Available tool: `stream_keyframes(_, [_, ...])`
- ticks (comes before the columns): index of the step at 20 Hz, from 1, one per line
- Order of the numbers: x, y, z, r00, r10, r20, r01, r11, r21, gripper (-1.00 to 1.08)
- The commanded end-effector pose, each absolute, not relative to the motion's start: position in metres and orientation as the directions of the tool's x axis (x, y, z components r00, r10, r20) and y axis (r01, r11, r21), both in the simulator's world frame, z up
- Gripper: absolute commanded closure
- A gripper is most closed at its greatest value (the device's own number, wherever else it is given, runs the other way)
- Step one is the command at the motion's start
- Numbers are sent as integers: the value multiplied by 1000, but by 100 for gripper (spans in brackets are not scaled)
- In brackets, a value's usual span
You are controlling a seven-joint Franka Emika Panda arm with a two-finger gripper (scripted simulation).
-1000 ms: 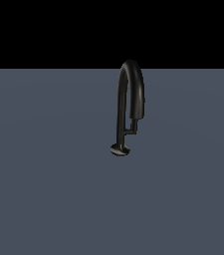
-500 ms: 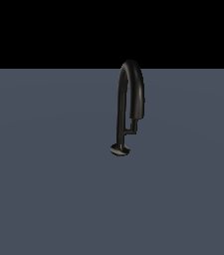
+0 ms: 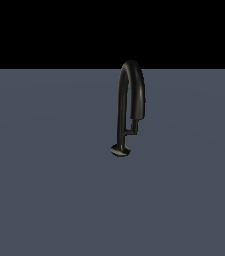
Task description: Turn on the faucet by rotating a designated handle.
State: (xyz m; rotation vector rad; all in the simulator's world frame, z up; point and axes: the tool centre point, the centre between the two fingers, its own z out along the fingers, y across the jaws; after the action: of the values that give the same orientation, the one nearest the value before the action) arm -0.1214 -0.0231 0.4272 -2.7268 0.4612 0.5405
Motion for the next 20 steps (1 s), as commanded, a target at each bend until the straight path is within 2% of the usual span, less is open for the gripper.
stream_keyframes(1, [-108,-26,420,851,-264,-455,-410,-874,-260,108])
stream_keyframes(20, [-21,-52,342,580,-304,-756,-711,-642,-287,108])
